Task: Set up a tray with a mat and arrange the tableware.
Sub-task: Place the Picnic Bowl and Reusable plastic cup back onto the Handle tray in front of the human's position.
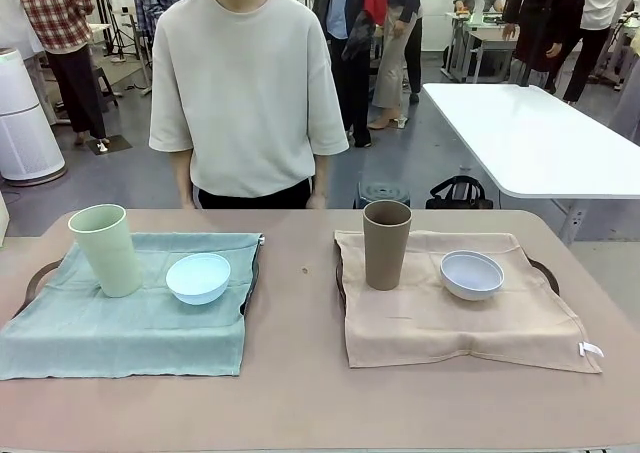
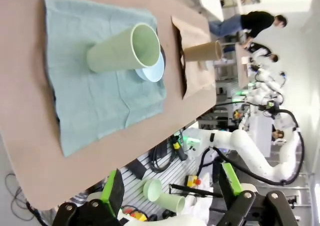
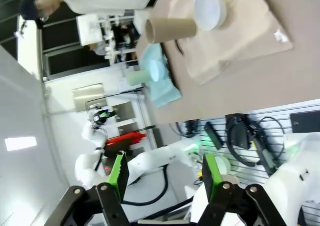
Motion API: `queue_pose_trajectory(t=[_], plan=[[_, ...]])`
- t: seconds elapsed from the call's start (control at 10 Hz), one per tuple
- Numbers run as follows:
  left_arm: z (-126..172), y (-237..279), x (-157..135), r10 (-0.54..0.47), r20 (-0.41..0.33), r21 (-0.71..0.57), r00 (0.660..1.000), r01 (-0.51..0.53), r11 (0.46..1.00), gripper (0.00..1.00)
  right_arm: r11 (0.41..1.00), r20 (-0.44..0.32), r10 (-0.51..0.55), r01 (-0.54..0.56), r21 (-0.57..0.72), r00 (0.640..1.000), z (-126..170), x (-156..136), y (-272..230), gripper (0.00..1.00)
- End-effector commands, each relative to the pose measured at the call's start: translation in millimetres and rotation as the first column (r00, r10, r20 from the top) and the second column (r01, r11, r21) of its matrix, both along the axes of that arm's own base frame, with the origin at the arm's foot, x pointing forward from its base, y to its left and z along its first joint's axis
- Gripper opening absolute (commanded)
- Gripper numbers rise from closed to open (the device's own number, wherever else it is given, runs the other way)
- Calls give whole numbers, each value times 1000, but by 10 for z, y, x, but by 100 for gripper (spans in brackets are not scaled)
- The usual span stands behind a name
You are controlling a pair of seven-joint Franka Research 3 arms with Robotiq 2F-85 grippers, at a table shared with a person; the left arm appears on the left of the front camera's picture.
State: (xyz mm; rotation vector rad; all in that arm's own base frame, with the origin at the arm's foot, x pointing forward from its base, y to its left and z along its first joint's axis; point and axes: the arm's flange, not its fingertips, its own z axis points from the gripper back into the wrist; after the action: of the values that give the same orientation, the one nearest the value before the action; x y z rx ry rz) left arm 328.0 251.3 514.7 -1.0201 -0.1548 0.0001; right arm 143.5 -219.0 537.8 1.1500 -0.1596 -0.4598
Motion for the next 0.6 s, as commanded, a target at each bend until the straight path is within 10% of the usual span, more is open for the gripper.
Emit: queue_pose_trajectory(t=[0.0,0.5], plan=[[46,251,91,-4,48,-76,999,8,997,100,995,48,-7,2,96,999,-72,-182,-204,77],[-97,115,126,-179,186,-95,966,199,975,100,995,9,34,-34,89,999,-154,-155,-114,77]])
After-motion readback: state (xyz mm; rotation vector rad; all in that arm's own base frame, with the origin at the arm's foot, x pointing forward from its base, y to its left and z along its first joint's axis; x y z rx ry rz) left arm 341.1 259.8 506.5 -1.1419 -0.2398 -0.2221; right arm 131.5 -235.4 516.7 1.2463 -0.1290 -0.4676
